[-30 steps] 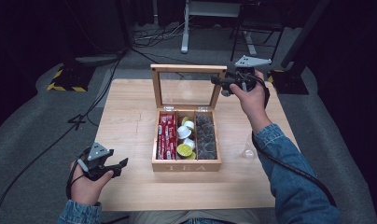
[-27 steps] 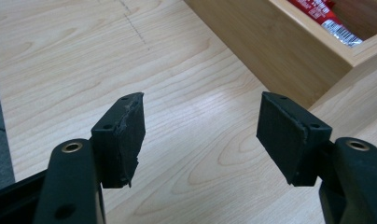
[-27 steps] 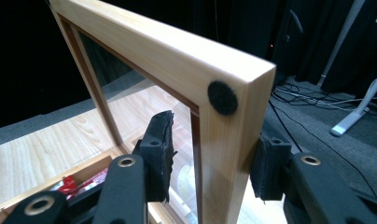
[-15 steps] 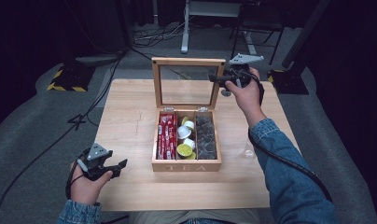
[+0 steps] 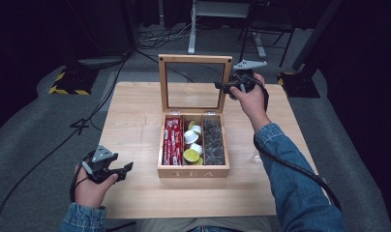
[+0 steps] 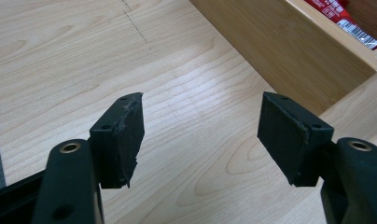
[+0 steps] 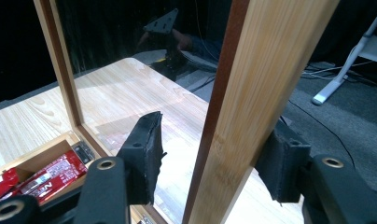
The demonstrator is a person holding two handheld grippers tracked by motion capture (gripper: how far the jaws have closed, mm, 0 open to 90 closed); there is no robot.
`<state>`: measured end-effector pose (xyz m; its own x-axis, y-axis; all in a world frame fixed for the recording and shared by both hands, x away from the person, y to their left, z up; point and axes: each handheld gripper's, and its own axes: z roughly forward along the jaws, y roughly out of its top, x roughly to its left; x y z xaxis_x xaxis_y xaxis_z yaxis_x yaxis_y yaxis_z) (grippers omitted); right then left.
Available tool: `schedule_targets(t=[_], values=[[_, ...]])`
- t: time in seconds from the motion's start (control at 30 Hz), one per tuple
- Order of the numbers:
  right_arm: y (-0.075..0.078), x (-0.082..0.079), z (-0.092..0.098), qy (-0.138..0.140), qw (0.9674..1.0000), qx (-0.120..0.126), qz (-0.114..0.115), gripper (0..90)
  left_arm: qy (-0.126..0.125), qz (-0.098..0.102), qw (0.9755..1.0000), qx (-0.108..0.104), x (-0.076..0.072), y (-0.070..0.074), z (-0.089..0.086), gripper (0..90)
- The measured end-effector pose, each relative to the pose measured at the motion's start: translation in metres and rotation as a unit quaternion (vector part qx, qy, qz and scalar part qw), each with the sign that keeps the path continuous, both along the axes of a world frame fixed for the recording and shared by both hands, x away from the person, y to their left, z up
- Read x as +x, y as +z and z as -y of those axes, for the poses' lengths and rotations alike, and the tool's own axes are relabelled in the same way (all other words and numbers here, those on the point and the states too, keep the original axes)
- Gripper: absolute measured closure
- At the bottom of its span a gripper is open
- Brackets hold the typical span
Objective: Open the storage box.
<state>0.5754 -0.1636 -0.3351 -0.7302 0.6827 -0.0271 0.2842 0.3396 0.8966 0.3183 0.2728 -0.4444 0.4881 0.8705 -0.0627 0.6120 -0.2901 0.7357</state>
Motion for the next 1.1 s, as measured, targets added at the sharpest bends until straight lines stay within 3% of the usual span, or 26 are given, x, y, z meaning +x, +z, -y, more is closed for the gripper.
schedule_targets(t=[0.27,0.67,1.1], values=[[-0.006,0.006,-0.003,-0.012,0.9999,-0.01,-0.003,44.5,-0.008,-0.006,0.9999,0.001,0.003,-0.002,0.001,31.3],[-0.024,0.012,-0.002,-0.029,0.9994,0.0,-0.02,44.2,-0.011,-0.013,0.9999,0.003,0.004,-0.006,0.002,30.9],[-0.033,0.015,-0.003,-0.034,0.9989,-0.022,-0.025,43.8,-0.013,-0.017,0.9998,0.004,0.005,-0.007,0.002,30.9]])
